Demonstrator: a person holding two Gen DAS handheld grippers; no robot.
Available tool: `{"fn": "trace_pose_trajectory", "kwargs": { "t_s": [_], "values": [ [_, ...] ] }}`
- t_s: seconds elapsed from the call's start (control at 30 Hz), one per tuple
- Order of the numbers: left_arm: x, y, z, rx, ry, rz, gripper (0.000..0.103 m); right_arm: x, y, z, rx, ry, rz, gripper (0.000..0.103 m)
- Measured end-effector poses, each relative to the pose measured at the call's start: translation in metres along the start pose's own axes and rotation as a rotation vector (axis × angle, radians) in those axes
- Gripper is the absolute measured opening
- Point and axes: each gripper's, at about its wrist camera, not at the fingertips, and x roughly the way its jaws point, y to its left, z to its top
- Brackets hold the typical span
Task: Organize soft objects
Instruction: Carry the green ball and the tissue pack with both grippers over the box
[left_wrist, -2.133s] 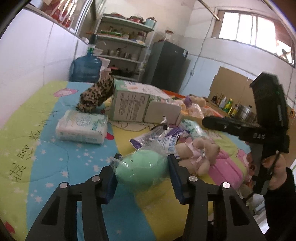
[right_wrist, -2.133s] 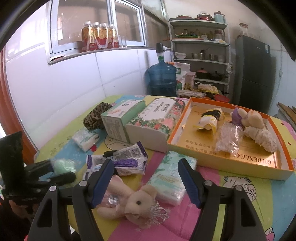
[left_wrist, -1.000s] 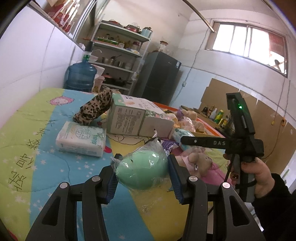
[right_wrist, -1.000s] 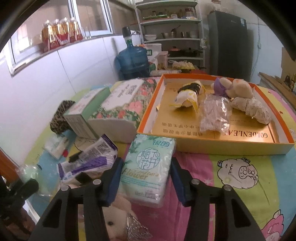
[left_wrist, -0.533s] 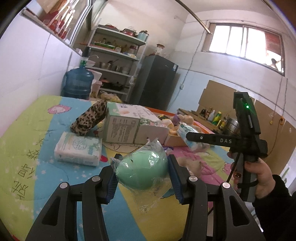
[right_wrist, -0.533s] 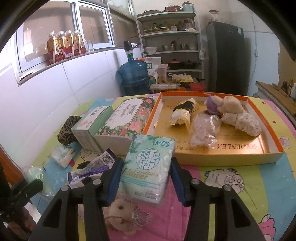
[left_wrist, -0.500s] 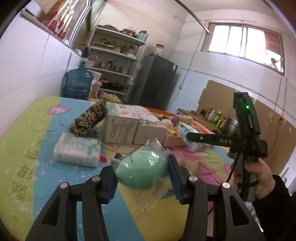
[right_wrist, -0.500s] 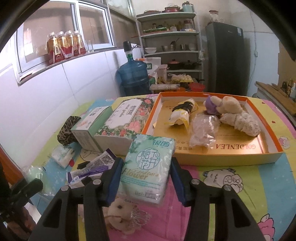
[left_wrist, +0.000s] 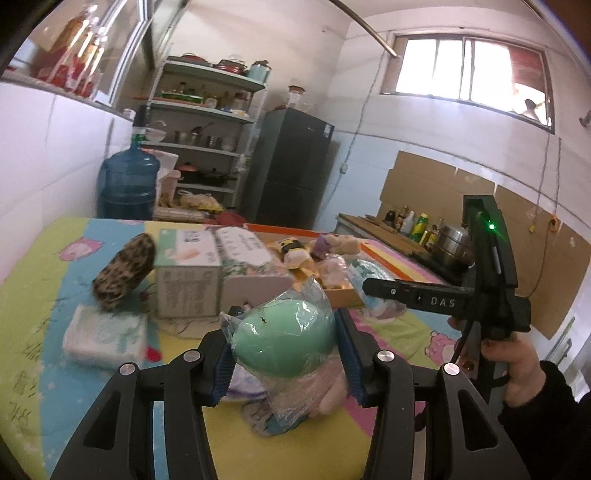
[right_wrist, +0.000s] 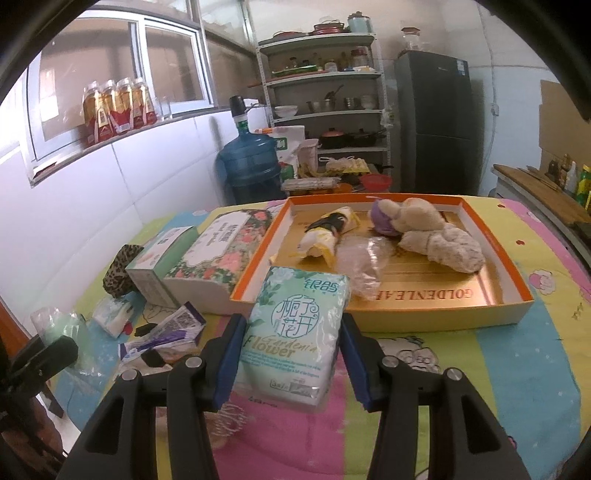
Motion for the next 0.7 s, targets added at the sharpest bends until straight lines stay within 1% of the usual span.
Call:
{"fn": "trace_pose_trajectory", "kwargs": {
  "t_s": [0.17,0.3,0.57,0.7],
  "values": [
    [0.018,-0.012,0.011,0.002,0.015,-0.026,0.051,-0.007,-0.018,0.000,0.018,-0.010,-0.012,0.051],
    [0.031,-0.021,0.020,0.007,0.022,-0.030,0.051,-0.010,-0.032,-0.001,0.036,-0.016,-0.018,0.051],
    [0.064,-0.044,0.036,0.026,0.049,-0.001,0.051,-0.010,-0.057,0.001,0.065,-0.026,-0.011,0.051],
    [0.081,-0.053,0.042,0.021,0.061,0.017,0.051,-0.011,-0.066,0.003,0.058,-0.041,-0.019,0.051]
  ]
}}
